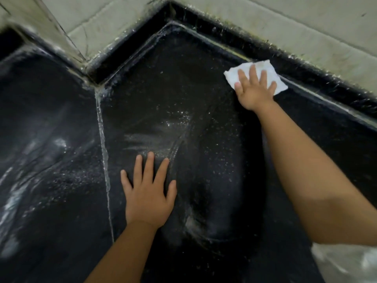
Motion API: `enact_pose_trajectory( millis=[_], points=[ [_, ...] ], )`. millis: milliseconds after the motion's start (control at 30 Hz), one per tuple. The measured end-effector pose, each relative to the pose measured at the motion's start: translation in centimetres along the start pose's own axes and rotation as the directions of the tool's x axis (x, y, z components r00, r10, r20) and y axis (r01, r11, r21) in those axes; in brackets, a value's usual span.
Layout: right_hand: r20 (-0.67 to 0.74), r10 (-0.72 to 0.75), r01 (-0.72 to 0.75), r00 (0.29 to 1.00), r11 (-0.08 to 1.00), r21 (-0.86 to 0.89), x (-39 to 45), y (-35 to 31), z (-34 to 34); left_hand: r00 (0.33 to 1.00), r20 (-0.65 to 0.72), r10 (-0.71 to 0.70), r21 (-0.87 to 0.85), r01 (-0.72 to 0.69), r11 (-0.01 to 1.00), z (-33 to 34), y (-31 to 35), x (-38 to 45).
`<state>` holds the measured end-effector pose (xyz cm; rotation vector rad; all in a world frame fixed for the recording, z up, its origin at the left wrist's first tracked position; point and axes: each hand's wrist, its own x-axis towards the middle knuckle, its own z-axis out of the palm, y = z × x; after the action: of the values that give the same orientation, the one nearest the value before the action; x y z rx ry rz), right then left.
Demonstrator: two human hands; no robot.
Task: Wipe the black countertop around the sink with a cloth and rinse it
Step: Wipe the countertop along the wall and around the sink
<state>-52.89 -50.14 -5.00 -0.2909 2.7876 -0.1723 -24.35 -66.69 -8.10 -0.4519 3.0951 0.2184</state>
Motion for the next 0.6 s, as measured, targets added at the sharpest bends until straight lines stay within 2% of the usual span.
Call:
enact_pose_trajectory(
  millis=[133, 267, 433, 533, 600],
  points=[
    [0.041, -0.164, 0.166, 0.986, 0.985, -0.040, 0.6, -4.0, 0.4, 1.000, 0.019, -0.005, 0.045, 0.004, 0.999, 0.0, -0.1, 0.1],
    [0.071, -0.336, 0.341, 0.939, 0.935, -0.100, -4.5, -6.3, 2.8, 1.000, -0.017, -0.005, 0.041, 0.005, 0.999, 0.0, -0.1, 0.2],
    [-0.014, -0.562, 0.554, 0.827, 0.820, -0.146, -16.3, -0.7, 7.1, 1.000, -0.028, 0.000, 0.021, 0.001, 1.000, -0.3, 0.1, 0.2],
    [0.079, -0.433, 0.441, 0.898, 0.883, -0.161, -20.4, 5.4, 7.3, 1.000, -0.014, 0.005, 0.043, -0.004, 0.999, -0.6, 0.2, 0.2],
    [0.050, -0.280, 0.284, 0.959, 0.951, -0.120, -19.5, 7.2, 5.6, 1.000, 0.008, 0.000, 0.042, -0.001, 0.999, -0.7, 0.2, 0.2]
  ],
)
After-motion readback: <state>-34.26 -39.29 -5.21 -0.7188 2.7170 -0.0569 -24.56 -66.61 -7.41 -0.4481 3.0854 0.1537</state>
